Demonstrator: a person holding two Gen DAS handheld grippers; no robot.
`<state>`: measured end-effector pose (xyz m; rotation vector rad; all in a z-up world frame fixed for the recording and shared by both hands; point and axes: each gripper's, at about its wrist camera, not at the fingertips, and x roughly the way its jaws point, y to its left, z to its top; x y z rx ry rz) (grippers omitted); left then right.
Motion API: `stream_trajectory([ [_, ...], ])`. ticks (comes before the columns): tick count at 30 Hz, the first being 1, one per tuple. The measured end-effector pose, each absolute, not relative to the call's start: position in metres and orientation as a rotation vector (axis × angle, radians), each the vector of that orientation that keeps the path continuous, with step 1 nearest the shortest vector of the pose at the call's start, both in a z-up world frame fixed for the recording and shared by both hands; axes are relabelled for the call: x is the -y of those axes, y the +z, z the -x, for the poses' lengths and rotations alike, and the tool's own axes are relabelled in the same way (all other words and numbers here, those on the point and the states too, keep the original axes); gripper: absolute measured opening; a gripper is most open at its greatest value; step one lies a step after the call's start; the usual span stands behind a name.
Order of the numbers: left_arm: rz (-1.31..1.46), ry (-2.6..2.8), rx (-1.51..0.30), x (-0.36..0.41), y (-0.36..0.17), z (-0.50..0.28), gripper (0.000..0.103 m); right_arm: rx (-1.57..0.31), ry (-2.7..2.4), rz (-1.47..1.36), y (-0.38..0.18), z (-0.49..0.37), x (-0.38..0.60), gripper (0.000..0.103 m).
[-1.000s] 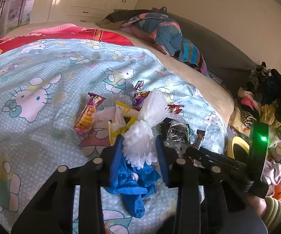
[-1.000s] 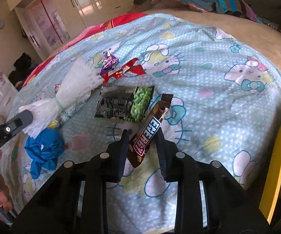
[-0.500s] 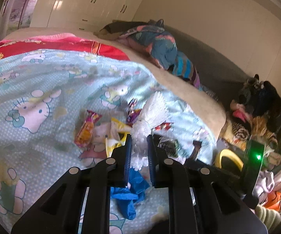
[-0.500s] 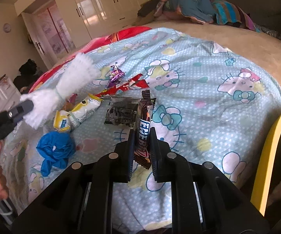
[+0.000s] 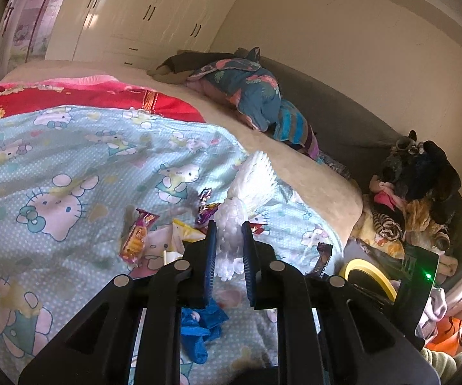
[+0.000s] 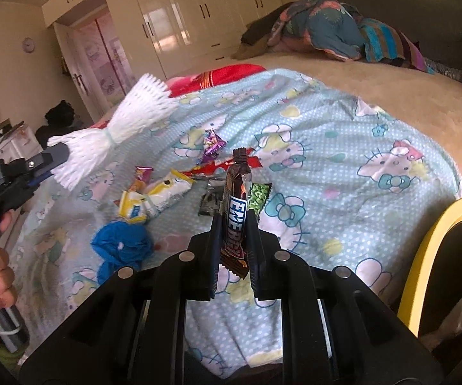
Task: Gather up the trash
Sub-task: 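Carry the candy bar with right gripper while left carries mesh sleeve to bin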
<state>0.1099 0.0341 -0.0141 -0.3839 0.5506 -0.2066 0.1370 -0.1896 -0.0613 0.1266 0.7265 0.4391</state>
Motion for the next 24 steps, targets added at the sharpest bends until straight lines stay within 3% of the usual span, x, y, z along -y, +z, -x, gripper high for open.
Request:
stream_trajectory([
  [24, 0.347, -0.321, -0.538, 0.004, 0.004, -0.099, 0.015, -0.646, 0.428, -0.198, -0.022, -0.114, 0.226, 0.010],
])
